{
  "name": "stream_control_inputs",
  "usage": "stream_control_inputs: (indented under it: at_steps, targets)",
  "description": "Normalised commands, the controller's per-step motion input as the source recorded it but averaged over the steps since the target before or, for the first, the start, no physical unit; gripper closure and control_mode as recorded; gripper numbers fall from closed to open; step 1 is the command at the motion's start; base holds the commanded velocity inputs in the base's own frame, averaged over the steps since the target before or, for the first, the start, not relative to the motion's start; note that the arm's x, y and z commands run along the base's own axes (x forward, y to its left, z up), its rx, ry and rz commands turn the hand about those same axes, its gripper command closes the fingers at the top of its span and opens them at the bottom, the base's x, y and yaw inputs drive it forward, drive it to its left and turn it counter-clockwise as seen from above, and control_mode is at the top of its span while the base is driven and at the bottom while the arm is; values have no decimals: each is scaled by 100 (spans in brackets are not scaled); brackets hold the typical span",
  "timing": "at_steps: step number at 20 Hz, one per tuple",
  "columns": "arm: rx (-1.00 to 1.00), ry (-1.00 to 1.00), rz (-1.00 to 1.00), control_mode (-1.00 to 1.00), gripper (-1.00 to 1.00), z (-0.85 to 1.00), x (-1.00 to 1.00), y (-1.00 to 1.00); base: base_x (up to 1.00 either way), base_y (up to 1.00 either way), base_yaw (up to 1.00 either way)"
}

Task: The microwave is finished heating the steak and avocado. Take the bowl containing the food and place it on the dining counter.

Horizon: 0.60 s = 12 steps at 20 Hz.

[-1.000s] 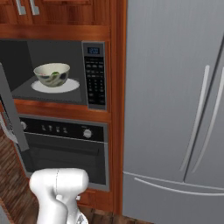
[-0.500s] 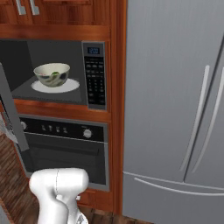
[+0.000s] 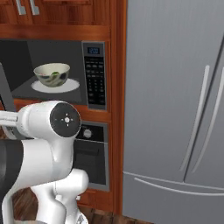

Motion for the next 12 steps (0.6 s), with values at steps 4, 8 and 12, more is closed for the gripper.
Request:
stream_control_inputs:
  at_steps: [4,8,12]
  targets:
    - [24,4,0,-100,-100,-2,47,-28,0,0,0]
    - [10,1,-8,-100,-100,-11,39,1,0,0,0]
    - [5,2,-15,-100,-100,-12,62,4,0,0,0]
